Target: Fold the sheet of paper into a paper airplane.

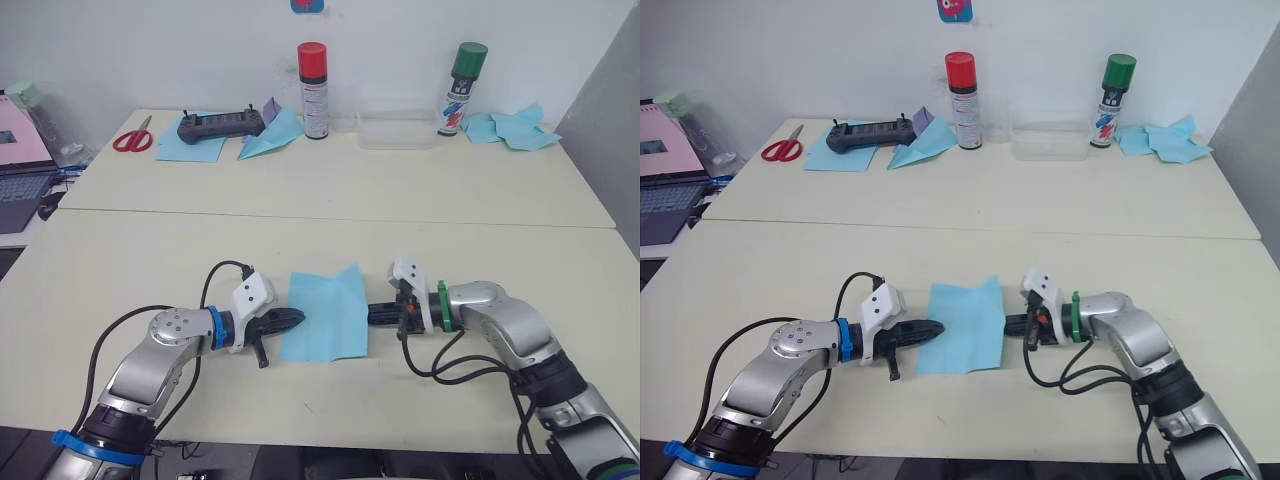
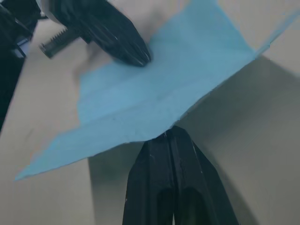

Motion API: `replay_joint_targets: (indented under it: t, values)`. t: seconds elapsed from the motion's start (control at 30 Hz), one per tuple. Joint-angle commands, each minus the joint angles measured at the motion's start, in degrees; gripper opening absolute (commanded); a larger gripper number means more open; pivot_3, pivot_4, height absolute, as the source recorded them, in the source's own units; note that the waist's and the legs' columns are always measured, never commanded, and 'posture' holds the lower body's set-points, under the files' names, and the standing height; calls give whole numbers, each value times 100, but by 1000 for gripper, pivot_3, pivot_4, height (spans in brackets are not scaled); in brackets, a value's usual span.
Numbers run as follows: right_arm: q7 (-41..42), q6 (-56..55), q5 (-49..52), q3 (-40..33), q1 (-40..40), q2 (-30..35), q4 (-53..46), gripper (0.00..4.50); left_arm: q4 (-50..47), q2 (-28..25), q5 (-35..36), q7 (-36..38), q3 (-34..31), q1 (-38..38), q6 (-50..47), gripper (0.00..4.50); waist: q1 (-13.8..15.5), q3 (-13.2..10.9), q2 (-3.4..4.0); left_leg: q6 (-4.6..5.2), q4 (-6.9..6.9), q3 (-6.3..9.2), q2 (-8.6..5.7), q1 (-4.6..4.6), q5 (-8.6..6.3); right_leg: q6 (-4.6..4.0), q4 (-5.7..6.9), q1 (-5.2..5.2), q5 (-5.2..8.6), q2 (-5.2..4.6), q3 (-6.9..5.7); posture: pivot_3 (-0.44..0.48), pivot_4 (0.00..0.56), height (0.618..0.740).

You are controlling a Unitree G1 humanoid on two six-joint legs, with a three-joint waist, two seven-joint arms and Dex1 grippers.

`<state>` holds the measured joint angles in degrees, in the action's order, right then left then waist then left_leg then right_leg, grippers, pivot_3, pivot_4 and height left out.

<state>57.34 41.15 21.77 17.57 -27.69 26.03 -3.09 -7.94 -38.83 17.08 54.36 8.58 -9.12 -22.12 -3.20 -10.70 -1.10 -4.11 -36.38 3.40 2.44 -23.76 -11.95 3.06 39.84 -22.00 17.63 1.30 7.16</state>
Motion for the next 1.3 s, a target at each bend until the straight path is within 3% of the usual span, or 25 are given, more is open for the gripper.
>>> replay_joint_targets:
  t: [0.03, 0.43, 0.83, 1.13, 1.3]
  values:
    - [-45, 74, 192, -141, -220, -244, -21, 28, 20, 6, -179, -39, 180, 170, -137, 0, 0, 1, -1, 0, 0, 0, -1, 0, 0, 0, -1, 0, 0, -1, 0, 0, 150, 740]
    - [-520, -711, -545, 235, -550, -1299, 1103, 28, -107, -201, -164, -14, 50, 280, -298, 0, -23, 2, 0, 0, 1, 3, 5, 1, 0, 0, 1, -4, 0, 3, -5, 0, 150, 740]
    - [-534, -1409, -1380, 700, -637, -1385, 1845, 28, -230, -716, 102, 323, -315, 267, -667, 0, -160, 8, -1, 0, 19, 1, 13, 10, 0, -3, 3, -8, 2, 11, -4, 0, 150, 740]
    - [-586, -1519, -1483, 709, -687, -1430, 2046, 28, -1034, -1261, 1574, 662, -1682, 4, -1761, 0, -183, 7, -5, -1, 22, 4, 21, 13, 1, -4, 7, -10, 4, 19, -3, 0, 150, 740]
    - [-580, -1620, -1505, 675, -718, -1419, 2172, 28, -1257, -1026, 1641, 379, -1454, -250, -1920, 0, -182, 8, -6, -2, 22, -5, 19, 26, 1, -5, 6, -2, 4, 19, 5, 0, 150, 740]
